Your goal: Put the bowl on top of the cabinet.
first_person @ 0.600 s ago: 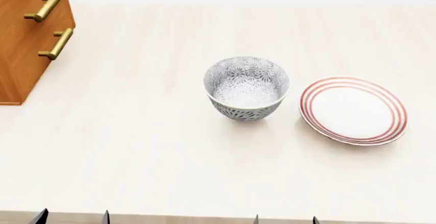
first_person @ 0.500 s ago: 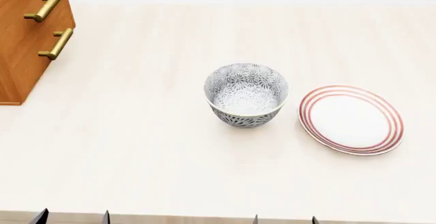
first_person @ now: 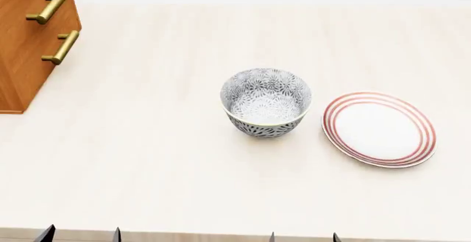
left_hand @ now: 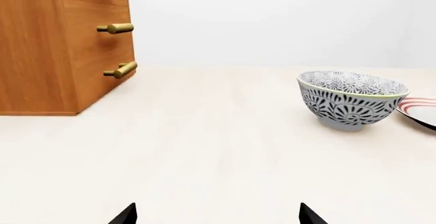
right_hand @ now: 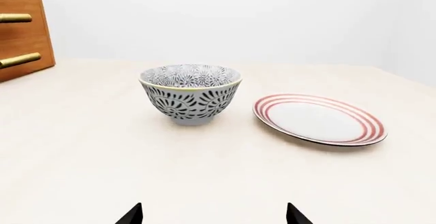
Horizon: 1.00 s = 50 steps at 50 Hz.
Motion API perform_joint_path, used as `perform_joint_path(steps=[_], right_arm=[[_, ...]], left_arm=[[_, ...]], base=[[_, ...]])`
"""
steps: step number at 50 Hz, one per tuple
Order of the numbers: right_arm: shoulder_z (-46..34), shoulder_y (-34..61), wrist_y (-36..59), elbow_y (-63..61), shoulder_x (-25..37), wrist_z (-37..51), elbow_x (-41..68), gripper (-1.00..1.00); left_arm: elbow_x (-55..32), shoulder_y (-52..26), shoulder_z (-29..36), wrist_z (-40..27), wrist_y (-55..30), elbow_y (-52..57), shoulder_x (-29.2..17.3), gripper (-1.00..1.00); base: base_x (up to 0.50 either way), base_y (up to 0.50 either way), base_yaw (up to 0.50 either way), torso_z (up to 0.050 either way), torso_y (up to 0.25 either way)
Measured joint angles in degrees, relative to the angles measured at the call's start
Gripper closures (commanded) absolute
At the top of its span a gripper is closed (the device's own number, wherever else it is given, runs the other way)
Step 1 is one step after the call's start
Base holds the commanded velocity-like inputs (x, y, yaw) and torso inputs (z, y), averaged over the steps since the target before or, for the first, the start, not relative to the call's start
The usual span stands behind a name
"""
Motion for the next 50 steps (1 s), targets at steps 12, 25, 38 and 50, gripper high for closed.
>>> perform_joint_path(steps=[12,25,38,50], right_arm=[[-1.50,-2.60,-0.95,-3.94,1.26,1.62,-0.06,-1.00],[-3.26,-6.59,-2.92,-9.06,2.58,3.42,-1.03,-1.00],[-4.29,-8.91,-3.80,-12.13,3.41,5.38,-1.59,-1.00],[-4.55,-10.03,-3.88,-13.89,3.87,7.28,-1.53,-1.00]], left_arm=[[-0.97,2.52,1.35,-0.99,-0.03,4.52,-1.22,-1.00],[-1.50,7.16,2.63,-2.05,1.04,11.66,-2.67,-1.00],[-1.94,10.33,3.55,-2.70,3.72,15.40,-3.95,-1.00],[-2.50,11.91,4.27,-3.22,5.11,17.36,-4.81,-1.00]], base=[[0.00,0.00,0.00,0.000,0.000],[0.00,0.00,0.00,0.000,0.000],[0.00,0.00,0.00,0.000,0.000],[0.00,0.00,0.00,0.000,0.000]])
